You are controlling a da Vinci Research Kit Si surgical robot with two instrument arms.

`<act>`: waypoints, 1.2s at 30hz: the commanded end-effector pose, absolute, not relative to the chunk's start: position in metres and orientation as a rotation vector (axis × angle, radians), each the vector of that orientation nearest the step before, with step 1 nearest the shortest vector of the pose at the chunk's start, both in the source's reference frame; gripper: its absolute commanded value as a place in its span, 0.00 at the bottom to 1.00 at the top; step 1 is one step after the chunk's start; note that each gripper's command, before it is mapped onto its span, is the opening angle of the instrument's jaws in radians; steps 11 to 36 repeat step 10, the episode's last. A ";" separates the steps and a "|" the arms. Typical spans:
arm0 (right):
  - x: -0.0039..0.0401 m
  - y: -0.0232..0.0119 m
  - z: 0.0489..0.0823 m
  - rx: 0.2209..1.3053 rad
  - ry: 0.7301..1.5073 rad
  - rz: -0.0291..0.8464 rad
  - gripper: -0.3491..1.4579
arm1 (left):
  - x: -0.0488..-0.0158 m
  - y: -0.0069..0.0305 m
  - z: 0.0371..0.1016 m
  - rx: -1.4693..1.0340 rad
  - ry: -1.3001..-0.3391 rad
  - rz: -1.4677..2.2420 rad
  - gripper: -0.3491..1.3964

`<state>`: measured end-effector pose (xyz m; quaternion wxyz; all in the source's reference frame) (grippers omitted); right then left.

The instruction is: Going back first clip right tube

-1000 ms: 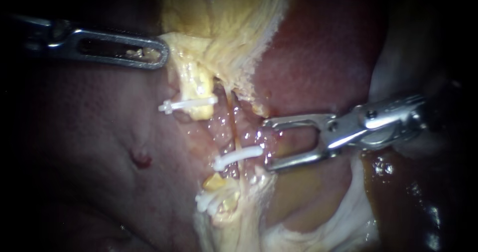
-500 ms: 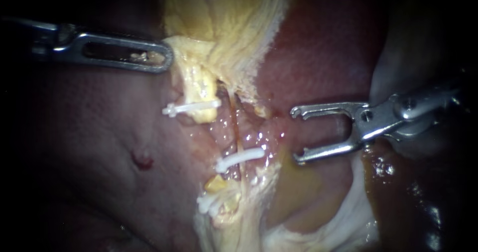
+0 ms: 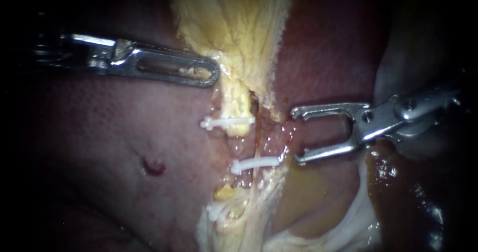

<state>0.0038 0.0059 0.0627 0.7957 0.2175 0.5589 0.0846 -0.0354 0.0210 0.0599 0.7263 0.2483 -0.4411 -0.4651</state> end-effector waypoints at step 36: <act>0.0039 0.0059 0.0626 0.465 1.200 0.184 0.47 | -0.0354 0.0211 0.0601 0.548 -0.969 -1.024 0.00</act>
